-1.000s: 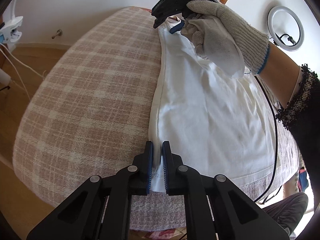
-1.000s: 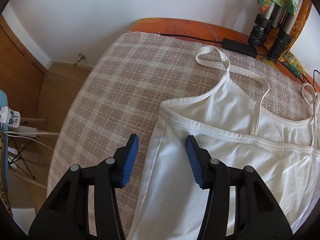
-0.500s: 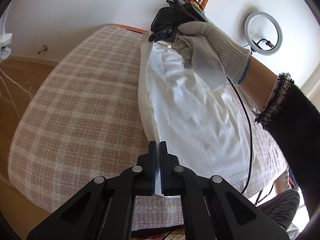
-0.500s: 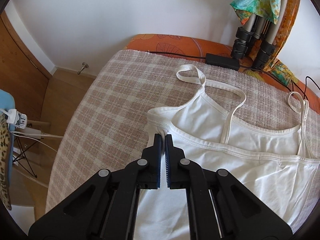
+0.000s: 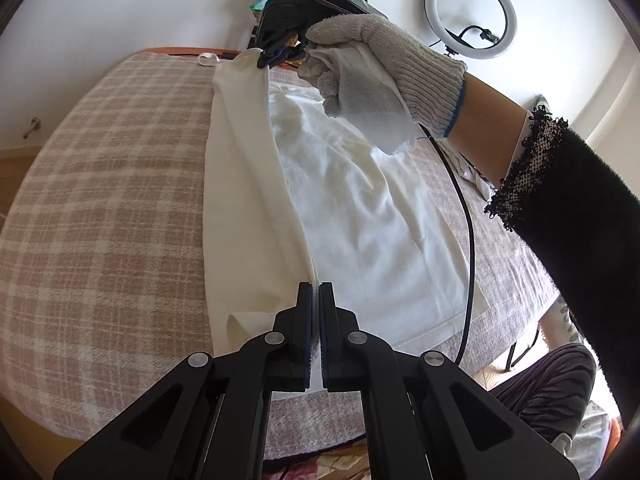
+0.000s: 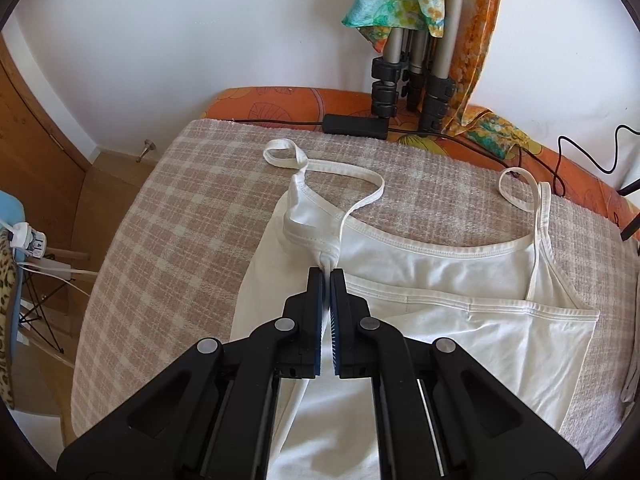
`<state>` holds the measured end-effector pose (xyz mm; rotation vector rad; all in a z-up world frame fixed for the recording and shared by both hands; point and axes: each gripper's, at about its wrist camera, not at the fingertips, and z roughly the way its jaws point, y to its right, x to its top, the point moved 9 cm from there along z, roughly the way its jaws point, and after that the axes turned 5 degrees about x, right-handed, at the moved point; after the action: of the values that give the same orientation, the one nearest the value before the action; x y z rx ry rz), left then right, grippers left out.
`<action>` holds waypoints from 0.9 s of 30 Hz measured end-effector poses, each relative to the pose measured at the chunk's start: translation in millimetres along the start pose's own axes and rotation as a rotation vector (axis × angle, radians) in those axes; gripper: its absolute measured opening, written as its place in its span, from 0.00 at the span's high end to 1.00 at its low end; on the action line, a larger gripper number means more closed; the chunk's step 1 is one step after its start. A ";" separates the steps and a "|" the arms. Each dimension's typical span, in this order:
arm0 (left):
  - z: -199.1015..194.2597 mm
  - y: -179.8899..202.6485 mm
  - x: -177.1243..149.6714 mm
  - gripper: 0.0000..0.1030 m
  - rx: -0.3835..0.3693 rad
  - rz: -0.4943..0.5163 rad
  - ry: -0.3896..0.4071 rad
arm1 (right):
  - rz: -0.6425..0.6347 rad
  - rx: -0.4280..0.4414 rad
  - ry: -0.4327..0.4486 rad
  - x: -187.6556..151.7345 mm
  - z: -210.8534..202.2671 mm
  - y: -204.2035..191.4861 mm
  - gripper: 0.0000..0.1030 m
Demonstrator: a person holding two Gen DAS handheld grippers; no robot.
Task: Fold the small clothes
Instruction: 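Fold the gripped side edge lengthwise over the camisole middle with both grippers, then open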
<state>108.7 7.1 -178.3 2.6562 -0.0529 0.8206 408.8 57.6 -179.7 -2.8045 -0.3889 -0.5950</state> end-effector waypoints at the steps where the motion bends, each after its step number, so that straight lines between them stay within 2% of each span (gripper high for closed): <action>1: 2.2 3.2 -0.7 0.99 0.002 0.009 -0.005 | 0.004 -0.021 -0.003 -3.1 2.4 6.6 0.96; 3: 7.2 8.3 -2.5 0.99 0.003 0.022 -0.018 | 0.026 -0.043 -0.016 -10.6 10.7 18.2 0.96; 9: 23.6 14.7 -7.4 0.98 -0.028 0.012 -0.081 | 0.021 -0.036 -0.025 -16.7 21.0 28.2 0.95; 12: 29.5 17.2 -11.7 0.91 -0.074 -0.020 -0.120 | -0.003 -0.043 -0.020 -16.6 21.5 24.9 0.95; 15: 31.4 19.0 -15.1 0.90 -0.104 -0.048 -0.145 | -0.014 -0.059 -0.019 -18.0 18.8 24.5 0.95; 16: 31.4 20.6 -16.0 0.90 -0.103 -0.044 -0.149 | -0.016 -0.062 -0.018 -18.0 16.9 25.2 0.93; 17: 31.1 21.8 -15.3 0.90 -0.095 -0.029 -0.148 | -0.018 -0.066 -0.009 -17.6 13.5 25.9 0.86; 18: 29.2 24.0 -15.5 0.90 -0.088 -0.010 -0.141 | -0.020 -0.067 0.004 -17.5 8.7 27.1 0.74; 20: 23.9 28.9 -15.4 0.90 -0.067 0.039 -0.122 | -0.017 -0.064 0.035 -17.0 -4.0 30.6 0.58; 23: 12.6 37.5 -14.0 0.90 -0.040 0.090 -0.084 | -0.006 -0.031 0.066 -20.1 -27.6 36.9 0.55; 27: -7.2 48.9 -7.2 0.90 -0.026 0.092 -0.009 | 0.020 -0.003 0.111 -31.3 -64.1 53.3 0.55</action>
<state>92.0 -36.7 -160.8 2.6500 -0.1876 0.8315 374.5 -17.4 -146.0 -2.7589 -0.3377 -0.7432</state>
